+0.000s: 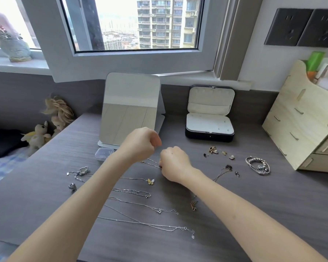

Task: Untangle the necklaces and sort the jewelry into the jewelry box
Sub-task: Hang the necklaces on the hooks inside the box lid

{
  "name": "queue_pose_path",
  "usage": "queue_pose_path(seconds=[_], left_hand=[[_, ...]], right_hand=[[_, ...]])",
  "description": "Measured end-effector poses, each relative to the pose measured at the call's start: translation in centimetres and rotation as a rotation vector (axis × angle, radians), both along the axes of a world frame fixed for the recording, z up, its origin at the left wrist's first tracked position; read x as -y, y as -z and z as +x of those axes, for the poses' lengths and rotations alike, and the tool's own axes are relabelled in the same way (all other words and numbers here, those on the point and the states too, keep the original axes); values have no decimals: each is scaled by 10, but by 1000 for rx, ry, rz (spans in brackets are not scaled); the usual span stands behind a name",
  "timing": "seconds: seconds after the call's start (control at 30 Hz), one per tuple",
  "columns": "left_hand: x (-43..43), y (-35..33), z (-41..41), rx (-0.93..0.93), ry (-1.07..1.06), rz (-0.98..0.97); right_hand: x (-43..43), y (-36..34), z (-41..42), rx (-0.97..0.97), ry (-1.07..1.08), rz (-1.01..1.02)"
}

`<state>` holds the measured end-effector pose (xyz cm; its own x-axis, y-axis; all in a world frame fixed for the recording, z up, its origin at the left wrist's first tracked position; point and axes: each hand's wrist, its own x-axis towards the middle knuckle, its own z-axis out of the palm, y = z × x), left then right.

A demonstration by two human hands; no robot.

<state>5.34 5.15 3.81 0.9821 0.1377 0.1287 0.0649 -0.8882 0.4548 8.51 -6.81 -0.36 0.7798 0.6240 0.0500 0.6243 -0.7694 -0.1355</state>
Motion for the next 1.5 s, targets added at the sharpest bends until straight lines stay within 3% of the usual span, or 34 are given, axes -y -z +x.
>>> queue_pose_path(seconds=[0.07,0.2,0.33,0.4,0.57,0.63,0.77,0.97,1.07,1.13,1.33,1.4,1.5], left_hand=[[-3,6,-1,-63,66,-36],[-1,15,-4,-125,169,-248],[11,20,-2,-150,210,-524],[15,17,3,-83,165,-704],[16,-1,8,16,94,-1384],[18,-12,9,38,114,-1436],[35,-57,12,145,190,-1173],[84,-148,20,199,488,-295],[106,-178,30,197,571,22],[113,-191,41,260,567,125],[121,-212,72,331,448,311],[121,-217,79,346,438,250],[116,-216,98,379,418,1]], right_hand=[[5,-7,-2,-104,11,110],[23,-27,-2,-383,96,542],[43,-48,0,-517,88,832],[55,-59,3,-591,31,1006],[90,-84,7,-787,-97,1391],[103,-90,8,-795,-115,1414],[122,-98,10,-746,-91,1353],[124,-122,8,-651,-35,997],[125,-143,18,-447,34,897],[128,-159,26,-395,69,926],[129,-198,51,-672,46,1091],[127,-207,61,-753,82,1129],[124,-215,83,-744,147,1181]])
